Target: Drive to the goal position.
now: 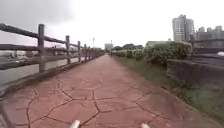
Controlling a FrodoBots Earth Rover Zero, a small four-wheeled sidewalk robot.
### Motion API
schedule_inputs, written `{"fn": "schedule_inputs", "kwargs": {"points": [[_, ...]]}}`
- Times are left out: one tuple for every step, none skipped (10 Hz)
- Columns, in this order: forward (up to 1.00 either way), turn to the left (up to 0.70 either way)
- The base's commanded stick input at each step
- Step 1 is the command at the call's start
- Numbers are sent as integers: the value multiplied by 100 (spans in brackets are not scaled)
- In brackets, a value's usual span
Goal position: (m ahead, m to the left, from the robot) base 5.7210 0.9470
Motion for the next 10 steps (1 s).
{"fn": "schedule_inputs", "kwargs": {"points": [[70, 0], [70, 0], [70, 0], [70, 0], [70, 0], [70, 0], [70, 0], [70, 0], [70, 0], [70, 0]]}}
